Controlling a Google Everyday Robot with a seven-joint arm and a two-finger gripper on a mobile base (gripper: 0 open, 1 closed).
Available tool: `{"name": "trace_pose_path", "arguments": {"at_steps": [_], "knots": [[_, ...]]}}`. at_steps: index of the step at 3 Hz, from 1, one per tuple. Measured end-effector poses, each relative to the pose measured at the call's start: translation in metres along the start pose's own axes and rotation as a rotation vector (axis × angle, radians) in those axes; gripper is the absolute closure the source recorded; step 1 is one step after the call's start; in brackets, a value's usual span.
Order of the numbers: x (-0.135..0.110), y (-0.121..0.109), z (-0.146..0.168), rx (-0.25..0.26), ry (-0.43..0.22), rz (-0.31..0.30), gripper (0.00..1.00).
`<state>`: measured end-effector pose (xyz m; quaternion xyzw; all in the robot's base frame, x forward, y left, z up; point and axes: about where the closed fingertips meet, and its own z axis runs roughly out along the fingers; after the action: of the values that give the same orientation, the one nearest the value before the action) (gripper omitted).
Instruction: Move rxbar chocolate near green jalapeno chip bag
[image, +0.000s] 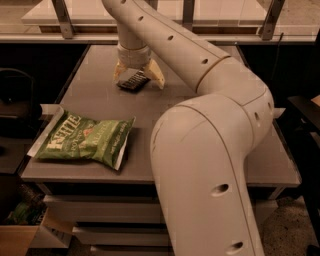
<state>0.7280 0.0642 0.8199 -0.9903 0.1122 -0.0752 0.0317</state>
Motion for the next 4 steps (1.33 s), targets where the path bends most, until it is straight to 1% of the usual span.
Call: {"name": "trace_pose_path", "arguments": {"at_steps": [2, 3, 4], "knots": [[0.002, -0.001, -0.016, 0.0, 0.0, 0.0, 0.86], [0.002, -0.001, -0.017, 0.0, 0.0, 0.001, 1.0], [0.008, -0.005, -0.021, 0.026, 0.031, 0.009, 1.0]]}}
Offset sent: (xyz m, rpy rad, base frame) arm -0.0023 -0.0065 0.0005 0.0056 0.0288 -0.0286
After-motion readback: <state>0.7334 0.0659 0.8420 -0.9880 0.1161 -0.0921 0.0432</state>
